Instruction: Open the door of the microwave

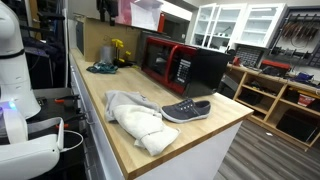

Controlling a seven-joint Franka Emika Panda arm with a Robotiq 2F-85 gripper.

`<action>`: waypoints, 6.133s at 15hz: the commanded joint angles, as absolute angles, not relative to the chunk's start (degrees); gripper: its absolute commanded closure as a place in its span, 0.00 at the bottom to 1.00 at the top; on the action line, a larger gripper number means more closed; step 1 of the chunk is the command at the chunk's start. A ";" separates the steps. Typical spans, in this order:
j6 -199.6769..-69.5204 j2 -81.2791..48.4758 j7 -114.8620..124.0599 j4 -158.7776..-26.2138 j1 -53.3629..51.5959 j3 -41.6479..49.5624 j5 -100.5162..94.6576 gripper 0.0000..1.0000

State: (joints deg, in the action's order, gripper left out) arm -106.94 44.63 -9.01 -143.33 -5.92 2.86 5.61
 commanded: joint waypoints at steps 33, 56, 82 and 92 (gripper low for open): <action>-133.14 1.23 10.67 -119.94 4.24 1.85 -29.77 0.00; -137.56 -2.67 7.35 -116.57 4.48 4.82 -14.18 0.28; -135.91 -0.48 -2.09 -117.35 2.92 2.86 -12.78 0.92; -127.43 8.38 -10.94 -125.23 2.57 2.33 -7.85 0.92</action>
